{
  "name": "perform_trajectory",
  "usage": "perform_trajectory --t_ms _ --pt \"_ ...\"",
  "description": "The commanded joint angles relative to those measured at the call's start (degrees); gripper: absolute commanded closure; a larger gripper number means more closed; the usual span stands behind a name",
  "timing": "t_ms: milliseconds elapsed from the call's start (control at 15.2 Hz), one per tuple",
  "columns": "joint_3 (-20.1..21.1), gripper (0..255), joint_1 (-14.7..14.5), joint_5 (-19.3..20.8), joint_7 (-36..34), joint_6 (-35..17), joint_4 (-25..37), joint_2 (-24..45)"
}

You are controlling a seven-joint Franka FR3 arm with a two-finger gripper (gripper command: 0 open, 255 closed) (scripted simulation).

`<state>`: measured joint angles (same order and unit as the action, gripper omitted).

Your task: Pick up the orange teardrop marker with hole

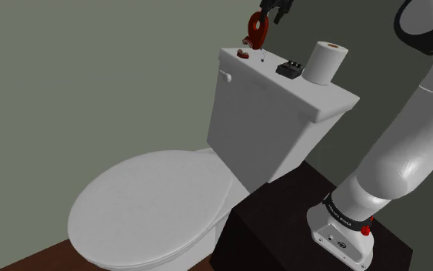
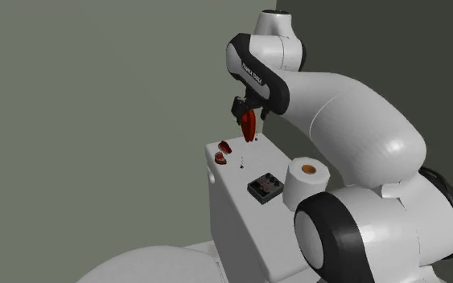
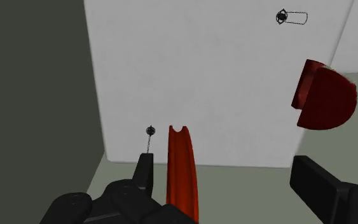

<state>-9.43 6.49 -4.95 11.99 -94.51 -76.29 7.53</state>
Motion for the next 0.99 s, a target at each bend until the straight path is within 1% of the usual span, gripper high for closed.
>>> perform_trajectory --t_ms 0,132,594,726,792,924 --pt "-0.64 0 1.25 -1.91 0.39 2.02 7.96 5.01" --pt "-1.0 0 2.8 -3.85 0.44 4.75 16.91 10.45" --pt "-0.87 0 1.92 -3.06 0.84 -2.75 5.64 6.64" --pt "-0.86 0 1.87 -3.02 0.87 -3.31 4.85 6.41" --pt "-0.86 255 1.86 -3.01 0.87 -3.35 4.77 6.37" --pt "-0.86 255 1.86 -3.02 0.86 -3.33 4.82 6.4"
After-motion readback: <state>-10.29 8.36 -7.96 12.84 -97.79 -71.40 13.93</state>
